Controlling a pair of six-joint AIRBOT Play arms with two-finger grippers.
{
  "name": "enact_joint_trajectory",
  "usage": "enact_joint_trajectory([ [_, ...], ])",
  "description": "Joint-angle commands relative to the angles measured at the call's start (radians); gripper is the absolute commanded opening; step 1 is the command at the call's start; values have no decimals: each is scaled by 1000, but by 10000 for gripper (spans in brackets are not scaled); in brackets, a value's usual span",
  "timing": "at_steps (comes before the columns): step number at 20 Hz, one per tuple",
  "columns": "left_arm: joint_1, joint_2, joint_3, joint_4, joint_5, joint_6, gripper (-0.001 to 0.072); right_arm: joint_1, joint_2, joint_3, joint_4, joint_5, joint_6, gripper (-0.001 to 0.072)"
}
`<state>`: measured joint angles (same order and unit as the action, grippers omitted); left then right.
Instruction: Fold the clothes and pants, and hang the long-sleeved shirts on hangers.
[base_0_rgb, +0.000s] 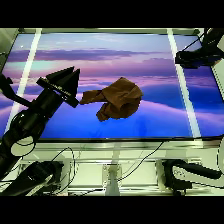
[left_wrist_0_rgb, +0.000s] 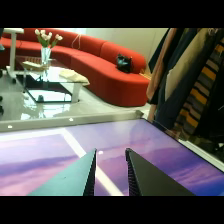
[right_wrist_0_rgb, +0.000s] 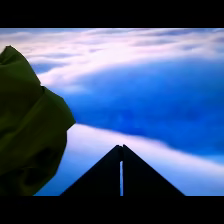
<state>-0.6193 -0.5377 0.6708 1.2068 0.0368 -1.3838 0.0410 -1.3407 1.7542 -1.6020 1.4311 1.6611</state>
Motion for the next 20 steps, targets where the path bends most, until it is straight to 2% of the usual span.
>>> enact_joint_trajectory([
  [1, 0, 2, 0, -3, -15, -34, 213, 0, 0, 0, 91, -10, 1, 13],
  [3, 0, 3, 0, -3, -74, -32, 213, 2, 0, 0, 172, 29, -53, 13],
  [5, 6, 3, 0, -2, -192, -10, 212, 12, 0, 0, 237, 103, -138, 14],
  [7, 19, 3, -1, 2, -316, 45, 210, 42, 10, -14, 243, 112, -134, 13],
  [8, 29, 3, -1, 4, -360, 57, 194, 58, 22, -30, 243, 111, -135, 14],
  [9, 43, 3, -1, 5, -398, 57, 113, 74, 42, -57, 240, 106, -136, 14],
  [10, 56, 3, -1, 5, -433, 56, 62, 87, 74, -98, 240, 89, -136, 14],
  [13, 121, 3, -2, 5, -572, 56, 60, 97, 239, -304, 252, 53, -136, 14],
  [16, 203, 0, -2, 6, -656, 56, 69, 97, 469, -615, 281, -29, -136, 13],
  [20, 275, -1, -2, 6, -660, 57, 69, 97, 599, -847, 306, -297, -132, 14],
])
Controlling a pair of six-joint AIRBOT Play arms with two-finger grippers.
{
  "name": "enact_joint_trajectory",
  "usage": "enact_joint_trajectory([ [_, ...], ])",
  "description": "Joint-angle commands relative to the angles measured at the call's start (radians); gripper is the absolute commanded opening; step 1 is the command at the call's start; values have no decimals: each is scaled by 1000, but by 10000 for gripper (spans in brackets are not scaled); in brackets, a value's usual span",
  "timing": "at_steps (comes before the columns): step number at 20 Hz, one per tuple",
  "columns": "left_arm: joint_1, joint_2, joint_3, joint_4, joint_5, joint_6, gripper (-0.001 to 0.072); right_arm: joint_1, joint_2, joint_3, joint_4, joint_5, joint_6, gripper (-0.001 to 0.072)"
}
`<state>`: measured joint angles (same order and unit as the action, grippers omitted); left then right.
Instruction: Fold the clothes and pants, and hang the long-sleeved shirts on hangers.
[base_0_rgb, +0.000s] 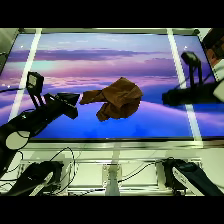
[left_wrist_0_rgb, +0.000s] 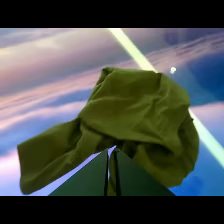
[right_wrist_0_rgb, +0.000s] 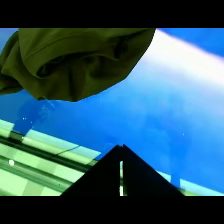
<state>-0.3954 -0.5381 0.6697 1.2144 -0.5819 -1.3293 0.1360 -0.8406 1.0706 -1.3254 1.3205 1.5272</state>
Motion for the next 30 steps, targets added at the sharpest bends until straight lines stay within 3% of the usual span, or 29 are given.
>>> enact_joint_trajectory([
  [1, 59, 0, -2, -2, -41, 2, 69, 2, 89, -179, 47, -254, 2, 14],
  [3, 61, 0, -13, -2, -41, 2, 69, 2, 42, -192, 109, -288, 8, 36],
  [5, 61, 0, -27, -2, -42, 2, 69, 2, -26, -212, 240, -294, 8, 279],
  [6, 61, 0, -33, -2, -41, 2, 69, 2, -64, -223, 310, -303, 7, 293],
  [8, 61, -2, -40, -2, -37, 2, 68, 2, -156, -234, 440, -323, 6, 451],
  [9, 61, -6, -40, -2, -37, 2, 68, 2, -208, -234, 496, -330, 5, 454],
  [14, 61, -59, -43, -2, -36, 2, 68, 114, -410, -234, 618, -426, -5, 454],
  [18, 61, -134, -43, -3, -27, 2, 69, 238, -494, -234, 742, -610, 12, 454],
  [22, 61, -179, -43, -3, 19, 2, 68, 309, -509, -233, 779, -790, 142, 450],
  [26, 61, -181, -43, -3, 64, 2, 69, 312, -509, -233, 768, -837, 186, 444],
  [27, 61, -181, -43, -3, 68, 2, 68, 313, -509, -233, 766, -844, 186, 417],
  [29, 61, -181, -43, -3, 68, 2, 68, 313, -509, -233, 764, -843, 185, 123],
  [30, 61, -181, -43, -3, 68, 2, 69, 313, -509, -231, 763, -843, 183, 15],
])
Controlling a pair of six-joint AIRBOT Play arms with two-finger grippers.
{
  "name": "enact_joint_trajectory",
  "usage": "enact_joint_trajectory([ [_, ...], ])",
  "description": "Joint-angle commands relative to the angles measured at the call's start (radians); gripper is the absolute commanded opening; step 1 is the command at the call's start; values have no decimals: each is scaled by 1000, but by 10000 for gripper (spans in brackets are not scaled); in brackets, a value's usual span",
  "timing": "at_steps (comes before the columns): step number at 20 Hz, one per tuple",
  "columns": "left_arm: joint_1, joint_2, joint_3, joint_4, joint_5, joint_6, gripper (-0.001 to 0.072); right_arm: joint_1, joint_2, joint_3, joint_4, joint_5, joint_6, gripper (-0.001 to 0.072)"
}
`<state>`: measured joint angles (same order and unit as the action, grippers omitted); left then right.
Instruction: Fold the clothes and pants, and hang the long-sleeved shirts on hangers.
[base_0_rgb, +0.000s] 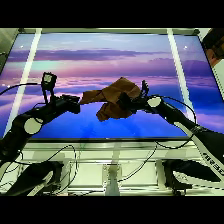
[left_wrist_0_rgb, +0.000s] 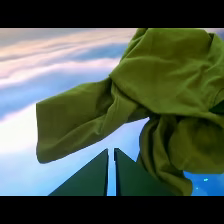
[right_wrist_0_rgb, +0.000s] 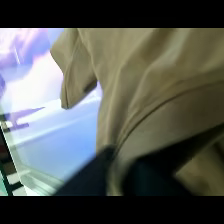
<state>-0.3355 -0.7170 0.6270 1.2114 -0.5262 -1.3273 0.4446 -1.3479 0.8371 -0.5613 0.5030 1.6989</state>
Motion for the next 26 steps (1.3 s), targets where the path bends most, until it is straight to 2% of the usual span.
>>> enact_joint_trajectory([
  [1, 1, -2, 0, 0, 12, 0, 69, 4, 0, 9, -3, -26, 8, 14],
  [4, 1, -2, 0, 0, 11, 0, 68, -18, 14, 79, -91, -23, -3, 13],
  [6, 0, -2, 0, 0, 10, 0, 68, -56, 48, 166, -164, -14, -65, 13],
  [10, 0, -14, -1, -30, 6, -1, 78, -187, 139, 343, -326, 23, -69, 13],
  [12, 0, -44, -3, -130, -6, -3, 313, -267, 169, 389, -354, 66, -69, 13],
  [13, 0, -67, -4, -189, -17, -3, 354, -303, 176, 397, -361, 96, -69, 13],
  [15, -12, -131, -11, -302, -21, -3, 362, -370, 176, 397, -389, 169, -69, 13],
  [17, -37, -214, -12, -323, -5, -2, 362, -415, 175, 394, -459, 233, -69, 13],
  [21, -35, -383, -12, -361, 132, -23, 366, -457, 175, 394, -521, 294, -70, 13],
  [22, -34, -420, -11, -370, 182, -49, 422, -457, 175, 394, -526, 293, -69, 13],
  [24, -34, -478, -10, -389, 258, -99, 644, -457, 175, 394, -537, 290, -70, 13],
  [26, -34, -517, -10, -423, 332, -163, 647, -457, 175, 394, -541, 290, -70, 14],
])
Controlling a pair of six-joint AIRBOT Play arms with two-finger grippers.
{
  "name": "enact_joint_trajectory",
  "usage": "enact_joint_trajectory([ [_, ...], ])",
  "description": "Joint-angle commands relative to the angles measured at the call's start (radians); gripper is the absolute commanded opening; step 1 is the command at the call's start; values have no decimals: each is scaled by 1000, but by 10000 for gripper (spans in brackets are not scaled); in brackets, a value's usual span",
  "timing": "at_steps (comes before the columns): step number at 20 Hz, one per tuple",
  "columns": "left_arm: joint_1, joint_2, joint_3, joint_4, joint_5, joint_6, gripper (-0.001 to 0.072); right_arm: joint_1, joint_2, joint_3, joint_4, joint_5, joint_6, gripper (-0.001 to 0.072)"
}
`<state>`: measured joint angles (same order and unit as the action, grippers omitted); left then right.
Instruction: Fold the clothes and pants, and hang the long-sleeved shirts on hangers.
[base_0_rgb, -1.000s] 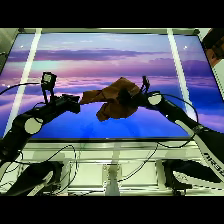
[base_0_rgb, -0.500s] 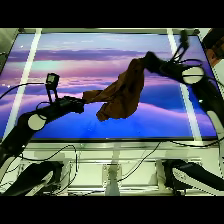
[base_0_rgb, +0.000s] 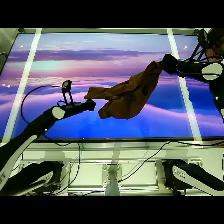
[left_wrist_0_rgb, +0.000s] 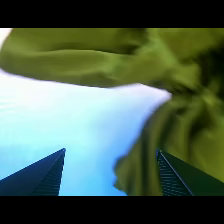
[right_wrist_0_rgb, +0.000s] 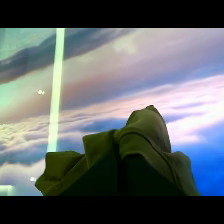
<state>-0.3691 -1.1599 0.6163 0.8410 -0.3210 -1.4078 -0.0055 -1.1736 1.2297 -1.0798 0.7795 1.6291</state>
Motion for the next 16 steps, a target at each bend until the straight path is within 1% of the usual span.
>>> enact_joint_trajectory([
  [1, -1, -89, 3, -88, 167, -101, 646, -7, 1, 1, -22, 13, 0, 13],
  [2, -1, -106, 12, -126, 200, -101, 645, -7, 1, 1, -22, 13, 0, 13],
  [5, -1, -187, 89, -155, 195, -113, 644, -6, 1, 1, -22, 13, 0, 13],
  [8, -1, -284, 186, -197, 194, -210, 644, -6, 1, 1, -22, 13, 0, 13],
  [10, -1, -327, 227, -200, 190, -237, 644, -6, 1, 1, -22, 13, 0, 14],
  [12, 2, -344, 237, -200, 187, -240, 636, -6, 1, 1, -23, 13, 0, 14],
  [14, 12, -347, 237, -199, 134, -243, 636, -6, 1, 1, -23, 13, 0, 14],
  [16, 37, -347, 237, -198, 29, -242, 640, -6, 1, 1, -23, 13, 0, 13],
])
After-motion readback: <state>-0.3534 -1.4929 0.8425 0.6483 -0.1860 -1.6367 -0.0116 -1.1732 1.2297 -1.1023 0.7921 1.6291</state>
